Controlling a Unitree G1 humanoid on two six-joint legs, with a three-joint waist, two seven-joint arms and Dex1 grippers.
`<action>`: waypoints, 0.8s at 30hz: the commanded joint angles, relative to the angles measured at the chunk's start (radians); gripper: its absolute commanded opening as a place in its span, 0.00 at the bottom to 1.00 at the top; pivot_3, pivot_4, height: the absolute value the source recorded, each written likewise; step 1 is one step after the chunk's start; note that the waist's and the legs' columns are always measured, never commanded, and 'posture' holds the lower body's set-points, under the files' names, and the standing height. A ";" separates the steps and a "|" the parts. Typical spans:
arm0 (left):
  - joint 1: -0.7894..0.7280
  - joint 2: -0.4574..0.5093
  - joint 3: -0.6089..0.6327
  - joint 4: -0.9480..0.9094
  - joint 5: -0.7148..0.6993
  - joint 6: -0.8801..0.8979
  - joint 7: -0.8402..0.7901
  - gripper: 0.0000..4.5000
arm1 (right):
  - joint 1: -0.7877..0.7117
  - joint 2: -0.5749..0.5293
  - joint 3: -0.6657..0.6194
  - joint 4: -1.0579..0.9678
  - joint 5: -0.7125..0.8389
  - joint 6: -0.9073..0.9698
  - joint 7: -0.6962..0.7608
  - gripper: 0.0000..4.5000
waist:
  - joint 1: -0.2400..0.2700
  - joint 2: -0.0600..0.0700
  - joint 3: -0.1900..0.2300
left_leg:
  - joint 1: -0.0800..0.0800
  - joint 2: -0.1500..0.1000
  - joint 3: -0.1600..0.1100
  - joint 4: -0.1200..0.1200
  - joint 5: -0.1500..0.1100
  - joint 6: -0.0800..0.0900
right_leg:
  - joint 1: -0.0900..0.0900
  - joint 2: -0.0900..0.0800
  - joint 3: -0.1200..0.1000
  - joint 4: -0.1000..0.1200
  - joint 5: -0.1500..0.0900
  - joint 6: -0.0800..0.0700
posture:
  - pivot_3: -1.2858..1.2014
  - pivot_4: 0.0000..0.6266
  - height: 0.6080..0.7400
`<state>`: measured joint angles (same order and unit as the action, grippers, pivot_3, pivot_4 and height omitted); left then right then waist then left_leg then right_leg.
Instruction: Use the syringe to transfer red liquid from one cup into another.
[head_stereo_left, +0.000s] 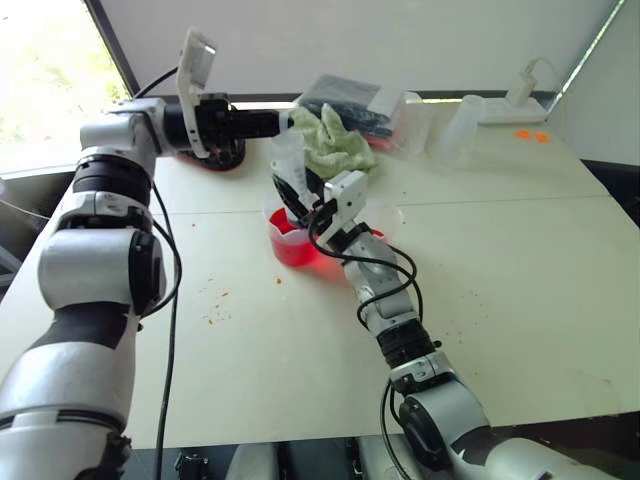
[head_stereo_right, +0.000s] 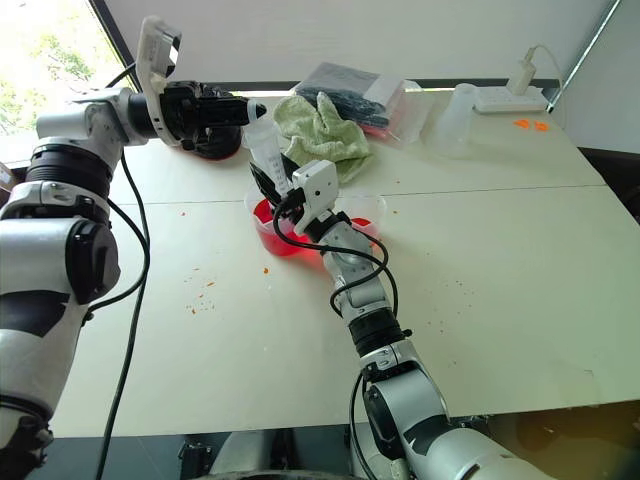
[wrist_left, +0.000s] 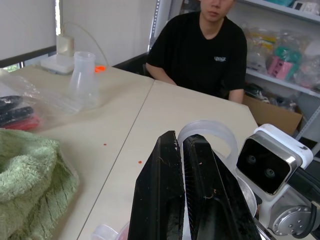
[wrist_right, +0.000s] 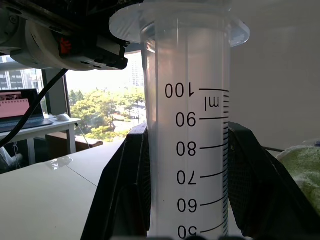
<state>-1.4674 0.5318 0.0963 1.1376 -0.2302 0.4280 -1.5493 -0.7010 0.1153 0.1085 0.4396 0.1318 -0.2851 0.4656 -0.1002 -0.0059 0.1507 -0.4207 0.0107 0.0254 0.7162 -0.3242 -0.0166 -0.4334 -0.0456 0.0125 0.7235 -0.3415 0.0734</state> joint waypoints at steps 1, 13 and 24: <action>-0.114 0.012 0.080 -0.034 -0.069 0.011 0.037 0.02 | 0.003 0.025 0.055 -0.017 -0.018 -0.018 0.030 0.31 | 0.001 0.000 0.000 | 0.000 0.000 0.000 0.000 0.000 0.000 | 0.000 0.000 0.000 0.000 0.000 0.000 | 0.52 0.24 0.78; -0.154 0.010 0.107 -0.030 -0.065 0.009 0.057 0.02 | 0.024 0.036 0.069 -0.014 -0.022 -0.022 0.032 0.31 | 0.000 0.000 0.000 | 0.000 0.000 0.000 0.000 0.000 0.000 | 0.000 0.000 0.000 0.000 0.000 0.000 | 0.52 0.24 0.78; -0.159 0.011 0.103 -0.030 -0.060 0.002 0.062 0.02 | 0.049 0.044 0.083 -0.002 -0.029 -0.028 0.039 0.31 | 0.000 0.000 0.000 | 0.000 0.000 0.000 0.000 0.000 0.000 | 0.000 0.000 0.000 0.000 0.000 0.000 | 0.52 0.24 0.78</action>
<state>-1.5168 0.5288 0.1326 1.1413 -0.2307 0.4499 -1.5354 -0.6822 0.1309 0.1017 0.4251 0.1379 -0.3123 0.4554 -0.1000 -0.0059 0.1507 -0.4204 0.0107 0.0255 0.7161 -0.3242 -0.0166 -0.4334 -0.0456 0.0125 0.7237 -0.3415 0.0734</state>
